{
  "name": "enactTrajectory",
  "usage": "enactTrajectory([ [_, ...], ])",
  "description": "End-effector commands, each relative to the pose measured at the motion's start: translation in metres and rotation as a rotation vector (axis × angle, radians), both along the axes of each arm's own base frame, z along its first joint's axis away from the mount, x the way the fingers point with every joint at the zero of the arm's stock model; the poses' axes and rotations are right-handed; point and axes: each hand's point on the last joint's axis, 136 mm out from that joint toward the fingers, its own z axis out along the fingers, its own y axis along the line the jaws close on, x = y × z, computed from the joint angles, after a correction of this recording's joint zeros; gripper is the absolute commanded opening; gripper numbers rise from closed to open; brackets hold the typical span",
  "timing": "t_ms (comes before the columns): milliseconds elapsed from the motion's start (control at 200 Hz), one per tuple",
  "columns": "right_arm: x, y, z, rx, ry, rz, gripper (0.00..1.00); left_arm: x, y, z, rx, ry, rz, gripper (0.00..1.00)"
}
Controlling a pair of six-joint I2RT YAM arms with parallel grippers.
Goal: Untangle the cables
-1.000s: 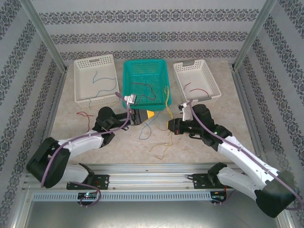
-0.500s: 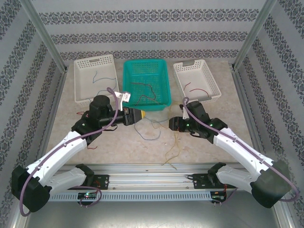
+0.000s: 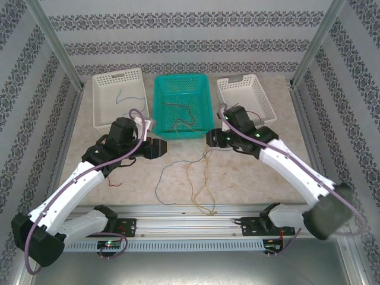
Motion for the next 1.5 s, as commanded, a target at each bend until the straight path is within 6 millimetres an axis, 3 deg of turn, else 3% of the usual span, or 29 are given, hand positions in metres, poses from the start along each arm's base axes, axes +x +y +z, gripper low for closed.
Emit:
enactTrajectory([
  [0,0.02,0.037,0.002,-0.025,0.008,0.112,0.54,0.0,0.021,0.005,0.048,-0.054,0.058,0.54],
  [85,0.048,0.064,0.004,-0.035,0.006,0.148,0.54,0.001,0.03,0.009,0.051,-0.083,0.096,0.57],
  [225,0.096,0.095,-0.009,-0.123,0.026,0.185,0.56,0.0,0.041,0.013,0.074,-0.114,0.139,0.6],
  [390,0.136,0.124,-0.042,-0.184,0.112,0.217,0.59,-0.001,0.043,0.014,0.077,-0.116,0.144,0.62],
  [605,0.151,0.138,-0.09,-0.241,0.213,0.225,0.61,-0.002,0.044,0.015,0.073,-0.114,0.146,0.63],
  [779,0.154,0.143,-0.101,-0.211,0.22,0.204,0.63,-0.003,0.046,0.016,0.079,-0.116,0.15,0.63],
  [1019,0.157,0.149,-0.14,-0.198,0.291,0.193,0.62,-0.003,0.048,0.014,0.09,-0.11,0.155,0.64],
  [1214,0.167,0.149,-0.15,-0.179,0.295,0.157,0.6,-0.002,0.05,0.014,0.092,-0.108,0.16,0.64],
  [1374,0.176,0.147,-0.155,-0.158,0.298,0.128,0.49,-0.001,0.05,0.013,0.092,-0.102,0.161,0.64],
  [1499,0.18,0.147,-0.153,-0.14,0.295,0.114,0.2,-0.001,0.051,0.012,0.096,-0.102,0.166,0.64],
])
